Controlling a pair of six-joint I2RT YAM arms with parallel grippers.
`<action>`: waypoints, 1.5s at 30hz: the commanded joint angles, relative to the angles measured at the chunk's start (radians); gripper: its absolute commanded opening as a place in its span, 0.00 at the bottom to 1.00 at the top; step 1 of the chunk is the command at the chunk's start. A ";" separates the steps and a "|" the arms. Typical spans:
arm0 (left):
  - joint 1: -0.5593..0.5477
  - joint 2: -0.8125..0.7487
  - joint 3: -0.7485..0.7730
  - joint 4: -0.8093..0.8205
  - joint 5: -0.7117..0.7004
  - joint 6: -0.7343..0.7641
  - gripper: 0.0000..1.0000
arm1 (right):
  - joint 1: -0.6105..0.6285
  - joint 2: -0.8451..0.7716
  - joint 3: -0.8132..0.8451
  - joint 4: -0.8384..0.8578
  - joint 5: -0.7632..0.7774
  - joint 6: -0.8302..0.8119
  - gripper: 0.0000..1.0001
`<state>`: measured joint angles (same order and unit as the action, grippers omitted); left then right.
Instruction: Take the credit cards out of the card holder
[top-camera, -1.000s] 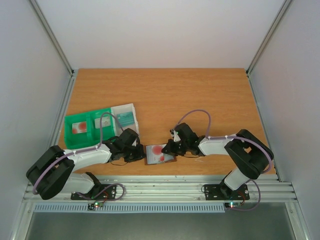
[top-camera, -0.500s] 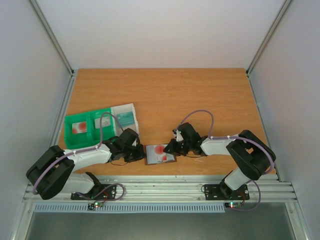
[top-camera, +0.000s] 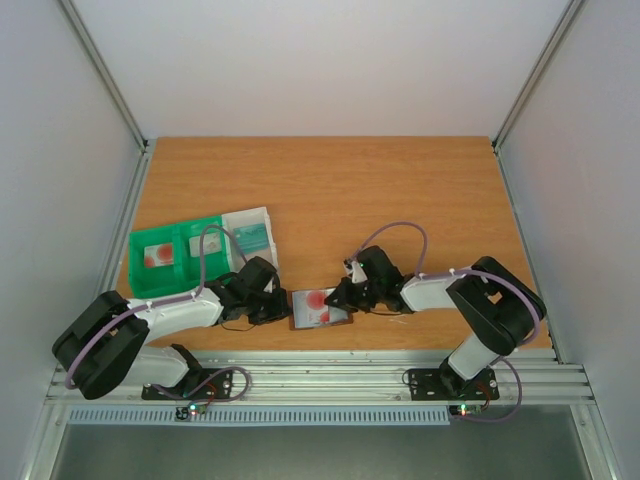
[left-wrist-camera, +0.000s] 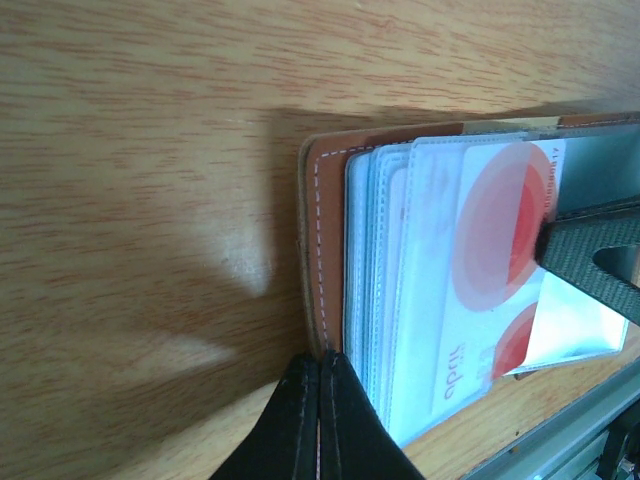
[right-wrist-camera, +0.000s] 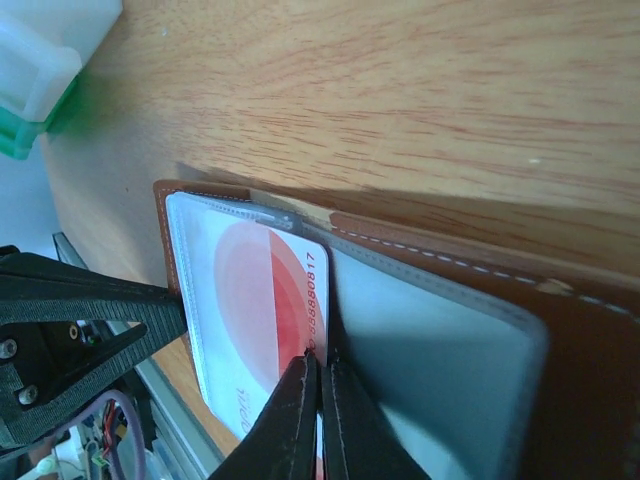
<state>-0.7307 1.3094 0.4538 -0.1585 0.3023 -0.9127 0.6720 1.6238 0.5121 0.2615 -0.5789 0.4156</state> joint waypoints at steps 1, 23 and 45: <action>-0.003 -0.002 -0.007 0.010 -0.008 -0.005 0.00 | -0.016 -0.066 -0.028 -0.133 0.092 -0.013 0.01; -0.004 -0.064 0.022 -0.021 0.012 -0.042 0.28 | -0.024 -0.358 0.009 -0.422 0.184 -0.041 0.01; -0.004 -0.336 0.098 0.058 0.124 -0.149 0.63 | -0.024 -0.648 0.046 -0.404 0.054 0.085 0.01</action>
<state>-0.7307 1.0115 0.5571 -0.2703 0.3515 -1.0008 0.6533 1.0325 0.5388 -0.2199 -0.4679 0.4282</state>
